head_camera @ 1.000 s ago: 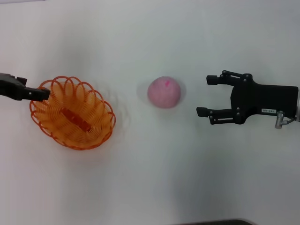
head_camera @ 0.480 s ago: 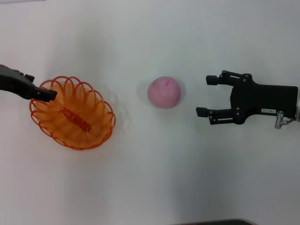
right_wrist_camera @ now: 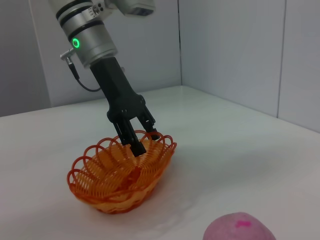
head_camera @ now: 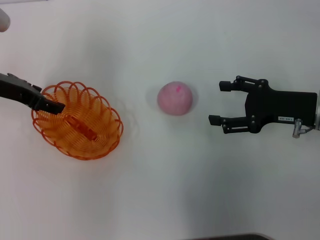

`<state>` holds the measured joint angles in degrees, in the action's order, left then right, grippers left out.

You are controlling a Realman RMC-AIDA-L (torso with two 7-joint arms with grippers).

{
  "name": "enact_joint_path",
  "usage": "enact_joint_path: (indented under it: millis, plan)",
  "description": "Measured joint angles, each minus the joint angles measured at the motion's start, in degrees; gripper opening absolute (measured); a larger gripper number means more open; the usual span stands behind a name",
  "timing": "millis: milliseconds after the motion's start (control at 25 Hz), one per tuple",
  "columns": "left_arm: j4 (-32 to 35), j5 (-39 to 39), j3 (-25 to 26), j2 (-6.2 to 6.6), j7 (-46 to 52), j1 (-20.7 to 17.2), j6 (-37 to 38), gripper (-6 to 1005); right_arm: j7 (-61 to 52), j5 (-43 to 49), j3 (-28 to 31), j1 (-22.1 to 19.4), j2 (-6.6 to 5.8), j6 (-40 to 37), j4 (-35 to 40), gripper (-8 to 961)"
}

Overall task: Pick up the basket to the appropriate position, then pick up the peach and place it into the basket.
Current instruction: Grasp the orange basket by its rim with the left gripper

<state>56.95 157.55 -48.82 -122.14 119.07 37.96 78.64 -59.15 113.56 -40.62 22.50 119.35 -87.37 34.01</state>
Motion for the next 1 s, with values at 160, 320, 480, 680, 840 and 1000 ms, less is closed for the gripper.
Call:
enact_joint_path:
  millis: [160, 320, 480, 680, 840, 1000]
  plan:
    - [-0.72, 0.17, -0.43, -0.03, 0.01, 0.07, -0.81, 838, 0.0, 0.0, 0.02, 0.0, 0.01, 0.01, 0.0, 924]
    - [-1.91, 0.92, -0.82, 0.08, 0.03, 0.4, -1.05, 838, 0.0, 0.0, 0.02, 0.1, 0.01, 0.01, 0.0, 923]
    - [-2.16, 1.53, -0.69, -0.12, 0.03, 0.6, -1.09, 836, 0.0, -0.01, 0.02, 0.23, 0.01, 0.01, 0.0, 922]
    - [-1.75, 1.54, -0.52, -0.19, 0.03, 0.64, -0.92, 796, 0.0, -0.01, 0.02, 0.4, 0.01, 0.01, 0.0, 921]
    - [-1.71, 1.55, -0.73, -0.28, 0.07, 0.68, -0.69, 755, 0.0, -0.01, 0.02, 0.45, 0.01, 0.09, 0.0, 920]
    - [-1.68, 1.6, -0.77, -0.26, 0.98, 0.79, -0.66, 612, 0.0, -0.01, 0.02, 0.53, 0.0, 0.15, 0.0, 919]
